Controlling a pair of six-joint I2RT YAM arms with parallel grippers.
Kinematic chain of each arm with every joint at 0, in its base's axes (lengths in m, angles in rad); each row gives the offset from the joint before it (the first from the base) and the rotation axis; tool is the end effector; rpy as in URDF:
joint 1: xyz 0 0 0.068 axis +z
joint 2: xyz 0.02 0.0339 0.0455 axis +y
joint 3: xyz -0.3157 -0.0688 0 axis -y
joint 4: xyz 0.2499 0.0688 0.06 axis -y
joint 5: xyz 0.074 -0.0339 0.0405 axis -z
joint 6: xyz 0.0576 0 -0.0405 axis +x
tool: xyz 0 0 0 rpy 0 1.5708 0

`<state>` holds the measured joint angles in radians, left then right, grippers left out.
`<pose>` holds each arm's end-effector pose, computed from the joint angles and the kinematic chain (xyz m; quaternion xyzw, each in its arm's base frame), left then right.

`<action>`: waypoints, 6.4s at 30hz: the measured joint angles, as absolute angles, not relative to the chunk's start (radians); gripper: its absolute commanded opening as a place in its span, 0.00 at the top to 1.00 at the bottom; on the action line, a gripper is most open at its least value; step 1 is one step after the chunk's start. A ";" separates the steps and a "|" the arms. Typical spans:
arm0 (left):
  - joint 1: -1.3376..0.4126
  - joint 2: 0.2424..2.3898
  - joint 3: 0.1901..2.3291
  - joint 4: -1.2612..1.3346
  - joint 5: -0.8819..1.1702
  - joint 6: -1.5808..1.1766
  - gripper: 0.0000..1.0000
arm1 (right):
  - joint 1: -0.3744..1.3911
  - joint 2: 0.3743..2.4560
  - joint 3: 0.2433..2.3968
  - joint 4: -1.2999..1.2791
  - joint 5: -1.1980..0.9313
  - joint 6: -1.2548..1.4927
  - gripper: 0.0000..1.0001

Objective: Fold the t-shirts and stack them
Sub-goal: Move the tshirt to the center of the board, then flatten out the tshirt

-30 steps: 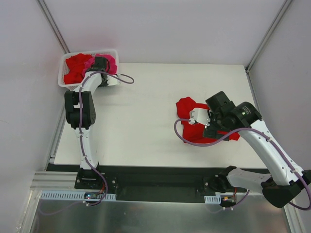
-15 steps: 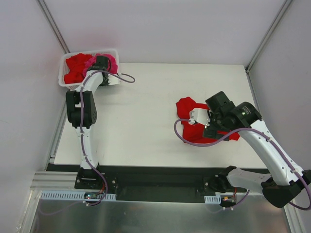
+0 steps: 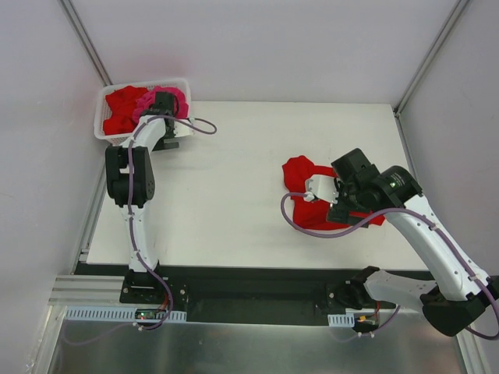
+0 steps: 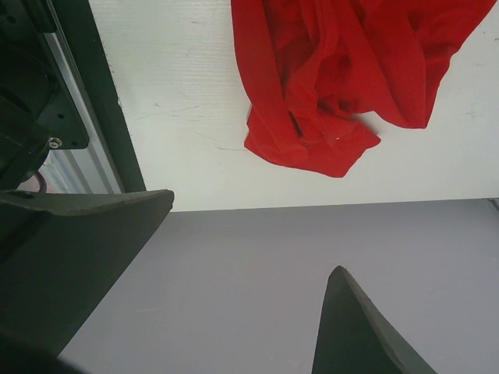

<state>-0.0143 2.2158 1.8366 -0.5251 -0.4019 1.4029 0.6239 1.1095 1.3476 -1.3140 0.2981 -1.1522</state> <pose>0.5429 0.0148 0.2292 0.5530 0.7456 0.3500 0.1256 0.1474 0.0853 0.3999 -0.7209 0.6331 -0.2022 0.1962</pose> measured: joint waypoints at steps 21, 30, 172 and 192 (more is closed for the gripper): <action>-0.011 1.917 1.351 -0.144 -0.469 1.297 0.01 | 0.624 1.103 1.343 -1.314 0.299 -1.152 0.04; -0.028 1.706 1.274 0.020 -0.444 1.270 0.01 | 0.624 1.103 1.343 -1.314 0.301 -1.152 0.04; -0.118 1.443 1.646 -0.837 0.240 0.568 0.04 | 0.689 0.953 1.370 -0.261 0.543 -1.908 0.99; -0.361 1.766 1.814 -0.768 0.344 0.541 0.04 | 0.377 0.795 1.351 -0.148 0.644 -1.985 0.99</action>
<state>-0.3607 1.7657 1.8137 -0.7685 0.3443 0.5407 0.3771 0.7952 1.3514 -0.1478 0.6441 -1.9850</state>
